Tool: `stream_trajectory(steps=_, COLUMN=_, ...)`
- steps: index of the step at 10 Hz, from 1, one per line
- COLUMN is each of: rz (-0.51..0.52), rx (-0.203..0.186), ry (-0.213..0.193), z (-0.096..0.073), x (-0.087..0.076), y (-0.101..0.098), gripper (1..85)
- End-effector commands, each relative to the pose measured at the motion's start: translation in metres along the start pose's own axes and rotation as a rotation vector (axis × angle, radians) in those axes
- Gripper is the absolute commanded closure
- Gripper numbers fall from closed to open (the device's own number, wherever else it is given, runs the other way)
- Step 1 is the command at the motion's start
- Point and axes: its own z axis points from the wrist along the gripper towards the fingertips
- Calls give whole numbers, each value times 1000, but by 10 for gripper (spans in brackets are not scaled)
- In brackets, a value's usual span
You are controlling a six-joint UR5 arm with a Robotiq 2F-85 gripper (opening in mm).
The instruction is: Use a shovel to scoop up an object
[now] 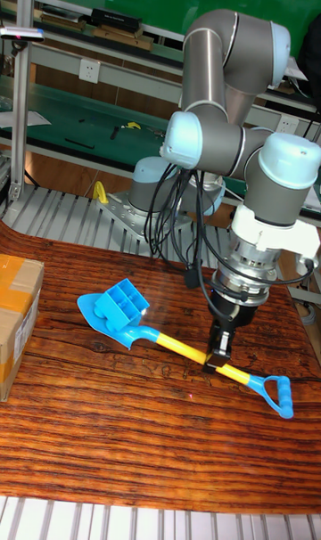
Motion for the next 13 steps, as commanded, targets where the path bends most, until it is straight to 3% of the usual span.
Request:
stream_trajectory(steps=1, rz=20, rx=11, ry=-29, z=8, x=-20, y=-5, gripper=843)
stream_trajectory(steps=3, rz=38, rx=21, ry=-46, z=18, x=-39, y=-5, gripper=843)
stream_trajectory(steps=4, rz=41, rx=28, ry=-40, z=19, x=-41, y=-6, gripper=843)
stream_trajectory(steps=5, rz=32, rx=30, ry=-20, z=18, x=-32, y=-7, gripper=843)
stream_trajectory(steps=7, rz=2, rx=15, ry=-11, z=18, x=-30, y=-2, gripper=843)
stream_trajectory(steps=13, rz=6, rx=13, ry=-43, z=18, x=-38, y=-2, gripper=843)
